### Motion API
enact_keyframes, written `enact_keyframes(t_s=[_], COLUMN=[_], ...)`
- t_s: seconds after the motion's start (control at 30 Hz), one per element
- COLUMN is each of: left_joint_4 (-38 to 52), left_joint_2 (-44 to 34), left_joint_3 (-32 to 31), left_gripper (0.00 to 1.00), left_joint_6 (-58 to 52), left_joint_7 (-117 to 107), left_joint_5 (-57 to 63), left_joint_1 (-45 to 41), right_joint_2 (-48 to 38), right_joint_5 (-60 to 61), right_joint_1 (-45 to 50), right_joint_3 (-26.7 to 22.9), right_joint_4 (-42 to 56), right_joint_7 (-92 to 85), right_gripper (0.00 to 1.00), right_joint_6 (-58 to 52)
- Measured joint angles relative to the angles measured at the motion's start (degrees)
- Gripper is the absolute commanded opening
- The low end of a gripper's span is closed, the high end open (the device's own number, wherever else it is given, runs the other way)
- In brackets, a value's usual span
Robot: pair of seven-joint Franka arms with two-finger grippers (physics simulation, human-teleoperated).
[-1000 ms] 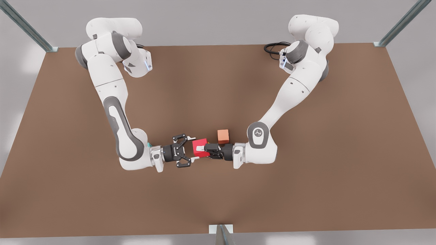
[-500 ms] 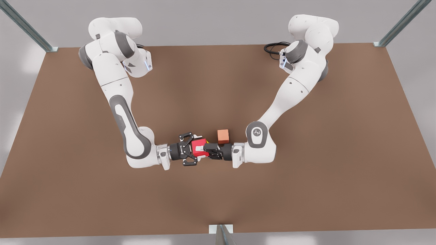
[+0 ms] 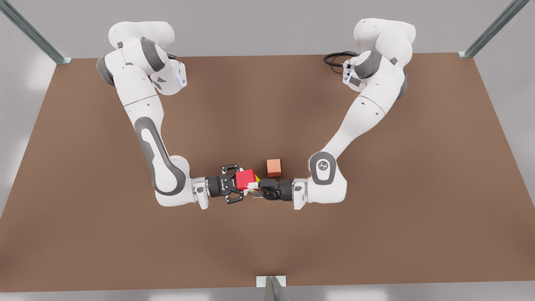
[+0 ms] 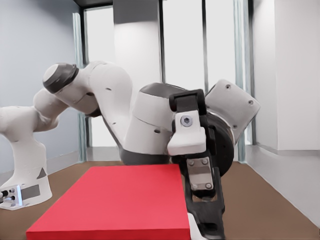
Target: Pick up red wooden cube and pass to hand red wooden cube and place in blue wooden cube
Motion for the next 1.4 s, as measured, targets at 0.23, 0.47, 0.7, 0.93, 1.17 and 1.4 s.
enact_keyframes(t_s=[0.23,0.47,0.7,0.93,1.17,1.4], left_joint_4=[0.35,-15.76,-22.20,-20.45,-20.75,-20.75], left_joint_2=[-12.35,-45.06,-50.09,-49.84,-48.46,-47.96], left_joint_3=[-1.20,24.84,35.00,34.75,34.74,34.69], left_gripper=[1.00,1.00,1.00,1.00,1.00,1.00], left_joint_6=[-22.04,-50.46,-54.05,-56.89,-57.31,-56.99], left_joint_7=[-2.15,-10.71,-15.53,-18.77,-21.01,-22.58], left_joint_5=[32.26,67.97,64.64,63.51,61.98,61.85], left_joint_1=[20.75,7.27,1.14,1.81,1.54,1.63], right_joint_2=[-4.40,-16.86,-19.21,-20.56,-21.79,-22.69], right_joint_5=[-16.38,-69.81,-84.12,-85.14,-84.59,-84.55], right_joint_1=[-9.95,-15.15,-11.73,-10.65,-8.96,-8.56], right_joint_3=[-0.63,-1.93,-1.83,-1.47,-1.41,-1.46], right_joint_4=[-0.40,-3.31,-13.70,-21.21,-28.08,-31.96], right_joint_7=[0.88,8.09,17.58,28.55,36.88,42.38], right_gripper=[0.63,0.62,0.62,0.62,0.62,0.62], right_joint_6=[-2.11,-5.73,8.72,21.30,30.56,35.64])
